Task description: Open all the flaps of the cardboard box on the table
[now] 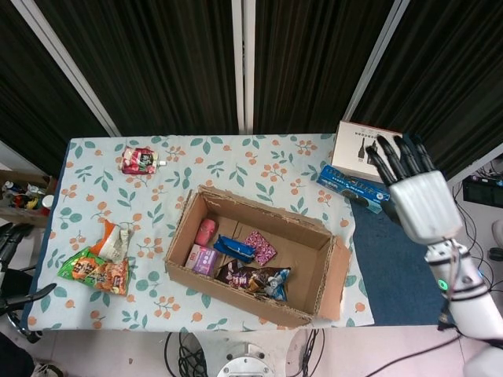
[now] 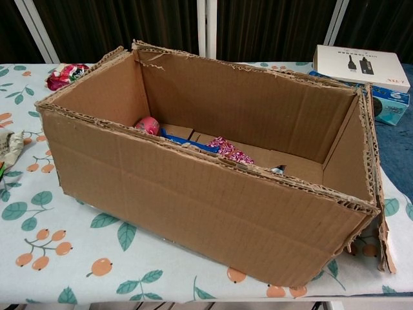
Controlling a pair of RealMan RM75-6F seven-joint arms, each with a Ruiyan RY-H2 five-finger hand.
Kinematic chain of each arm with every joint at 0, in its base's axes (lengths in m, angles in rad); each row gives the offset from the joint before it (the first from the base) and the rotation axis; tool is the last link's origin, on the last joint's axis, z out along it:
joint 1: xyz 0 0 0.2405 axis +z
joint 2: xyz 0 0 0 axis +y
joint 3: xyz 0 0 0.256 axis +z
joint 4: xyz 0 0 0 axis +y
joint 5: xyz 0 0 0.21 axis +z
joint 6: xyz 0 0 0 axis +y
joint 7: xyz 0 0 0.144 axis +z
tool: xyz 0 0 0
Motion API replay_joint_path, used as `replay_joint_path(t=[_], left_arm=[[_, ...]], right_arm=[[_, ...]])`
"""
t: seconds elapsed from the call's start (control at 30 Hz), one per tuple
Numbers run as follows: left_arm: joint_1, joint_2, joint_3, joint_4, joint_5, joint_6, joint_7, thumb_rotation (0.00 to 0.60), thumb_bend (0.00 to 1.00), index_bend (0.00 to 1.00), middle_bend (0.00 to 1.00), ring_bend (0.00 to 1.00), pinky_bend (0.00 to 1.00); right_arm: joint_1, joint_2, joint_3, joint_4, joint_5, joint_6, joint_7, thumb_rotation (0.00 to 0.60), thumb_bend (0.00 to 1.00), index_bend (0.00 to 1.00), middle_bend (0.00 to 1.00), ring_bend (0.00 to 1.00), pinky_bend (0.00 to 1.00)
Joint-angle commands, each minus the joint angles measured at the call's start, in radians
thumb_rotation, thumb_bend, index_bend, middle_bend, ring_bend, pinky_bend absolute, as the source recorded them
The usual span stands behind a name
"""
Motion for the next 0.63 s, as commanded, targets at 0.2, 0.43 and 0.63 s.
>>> replay_joint_path(t=[0.2, 0.43, 0.63], left_arm=[[0.009, -0.022, -0.002, 0.001, 0.01, 0.021, 0.106, 0.356, 0.01, 0.12, 0.14, 0.08, 0.17], [0.016, -0.045, 0.012, 0.029, 0.017, 0.018, 0.115, 0.311, 0.04, 0.12, 0.13, 0.08, 0.17], [0.01, -0.072, 0.013, 0.062, 0.017, 0.008, 0.115, 0.303, 0.04, 0.12, 0.13, 0.08, 0.17]], right_arm=[[-0.389, -0.064, -0.282, 0.293, -0.265, 0.332, 0.265, 0.6, 0.15, 0.0, 0.0, 0.0, 0.0], [-0.437, -0.2, -0.308, 0.446, -0.264, 0.347, 0.334, 0.6, 0.15, 0.0, 0.0, 0.0, 0.0], [-0.435, -0.283, -0.289, 0.526, -0.249, 0.337, 0.359, 0.6, 0.15, 0.0, 0.0, 0.0, 0.0]])
